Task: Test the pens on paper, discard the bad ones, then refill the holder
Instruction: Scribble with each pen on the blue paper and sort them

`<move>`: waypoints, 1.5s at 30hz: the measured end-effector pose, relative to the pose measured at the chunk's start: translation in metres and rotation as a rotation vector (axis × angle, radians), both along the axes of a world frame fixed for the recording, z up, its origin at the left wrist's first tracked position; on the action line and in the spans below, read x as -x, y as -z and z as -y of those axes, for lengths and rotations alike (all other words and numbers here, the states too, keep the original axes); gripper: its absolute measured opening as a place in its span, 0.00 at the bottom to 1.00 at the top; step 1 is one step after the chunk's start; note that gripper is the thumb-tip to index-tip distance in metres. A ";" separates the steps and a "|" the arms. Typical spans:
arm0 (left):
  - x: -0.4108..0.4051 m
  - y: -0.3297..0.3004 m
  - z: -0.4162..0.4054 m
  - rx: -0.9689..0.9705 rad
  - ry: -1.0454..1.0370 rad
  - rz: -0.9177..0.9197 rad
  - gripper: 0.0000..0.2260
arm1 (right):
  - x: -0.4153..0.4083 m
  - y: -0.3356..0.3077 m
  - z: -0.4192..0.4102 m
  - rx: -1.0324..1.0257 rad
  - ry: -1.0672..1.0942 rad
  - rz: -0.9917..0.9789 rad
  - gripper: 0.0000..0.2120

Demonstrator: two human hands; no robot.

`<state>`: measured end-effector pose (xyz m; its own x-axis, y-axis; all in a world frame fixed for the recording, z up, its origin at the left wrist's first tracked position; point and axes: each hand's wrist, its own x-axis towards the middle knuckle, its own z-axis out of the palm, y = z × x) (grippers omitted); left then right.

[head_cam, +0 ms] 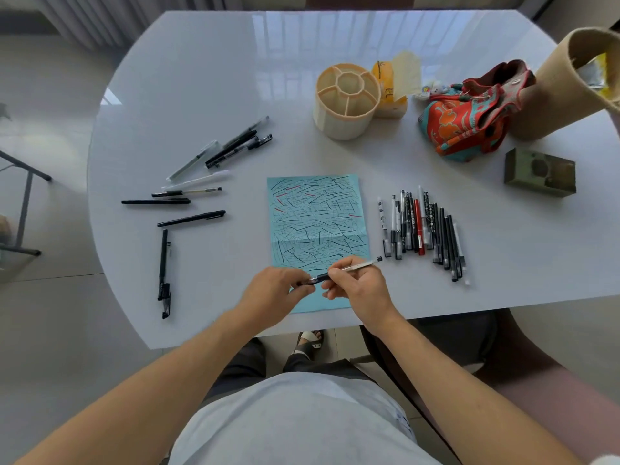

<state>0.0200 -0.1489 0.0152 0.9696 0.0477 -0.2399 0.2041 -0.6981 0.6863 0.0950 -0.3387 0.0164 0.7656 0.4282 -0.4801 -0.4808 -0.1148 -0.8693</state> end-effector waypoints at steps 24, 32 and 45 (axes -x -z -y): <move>0.123 -0.001 -0.131 -0.357 -0.663 -0.375 0.14 | -0.034 0.009 -0.241 0.559 -0.604 0.782 0.12; 0.117 0.017 -0.159 -0.602 -0.463 -0.574 0.25 | -0.040 0.035 -0.289 0.843 -1.017 1.173 0.15; 0.057 -0.005 -0.134 -0.170 -0.331 -0.324 0.14 | -0.036 0.007 -0.147 0.265 -0.377 0.094 0.04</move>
<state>-0.0373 -0.0153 0.0204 0.7727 0.4053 -0.4885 0.6180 -0.6560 0.4333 0.1312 -0.1921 0.0096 0.6256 0.5569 -0.5463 -0.2830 -0.4906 -0.8242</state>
